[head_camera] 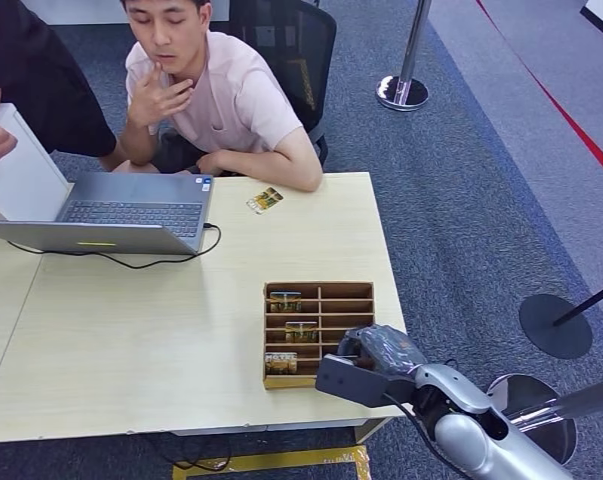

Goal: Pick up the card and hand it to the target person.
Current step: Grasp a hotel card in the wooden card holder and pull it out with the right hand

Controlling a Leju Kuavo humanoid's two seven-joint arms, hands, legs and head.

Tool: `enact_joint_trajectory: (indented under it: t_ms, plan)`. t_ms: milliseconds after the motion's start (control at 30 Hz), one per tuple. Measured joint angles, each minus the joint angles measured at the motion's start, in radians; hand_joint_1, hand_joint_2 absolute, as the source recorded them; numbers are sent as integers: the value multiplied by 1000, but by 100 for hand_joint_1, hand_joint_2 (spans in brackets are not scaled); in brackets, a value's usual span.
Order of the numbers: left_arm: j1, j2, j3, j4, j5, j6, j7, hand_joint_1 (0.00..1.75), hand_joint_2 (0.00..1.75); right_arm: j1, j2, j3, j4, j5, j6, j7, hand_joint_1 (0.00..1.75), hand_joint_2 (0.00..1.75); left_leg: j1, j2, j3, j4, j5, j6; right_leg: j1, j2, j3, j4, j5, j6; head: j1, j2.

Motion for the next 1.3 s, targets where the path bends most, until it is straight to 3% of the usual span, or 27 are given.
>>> enact_joint_trajectory:
  t_ms: [367, 633, 967, 1133, 1300]
  plan:
    - [0, 0, 0, 0, 19, -18, -9, 0, 0, 9, 0, -1, 0, 4, 0, 2, 140, 175, 0, 0, 0, 0, 0, 0, 0, 0, 0, 0, 0, 0, 0, 0]
    - [0, 0, 3, 0, 40, -26, -22, 0, 0, 18, 0, -6, -5, 12, 0, 2, 173, 175, 0, 0, 0, 0, 0, 0, 0, 0, 0, 0, 0, 0, 0, 0]
    - [0, 0, 17, 0, 51, -18, -35, 0, 0, 35, 0, -9, -12, 22, -11, -2, 173, 175, 0, 0, -1, 0, 0, 0, 0, 0, 0, 0, 0, 0, 0, 0]
    - [0, 0, 23, 0, 57, -18, -39, 0, 0, 52, 1, -27, -24, 15, -72, -61, 173, 175, 0, 0, -2, 0, 0, 0, 0, 0, -1, 0, 0, 0, 0, 0]
    - [1, 0, 25, 0, 60, -18, -52, 0, 0, 55, 11, -81, -58, -18, -182, -191, 173, 175, 0, 0, -2, 0, 0, 0, 0, 0, -1, 0, 0, 0, 0, 0]
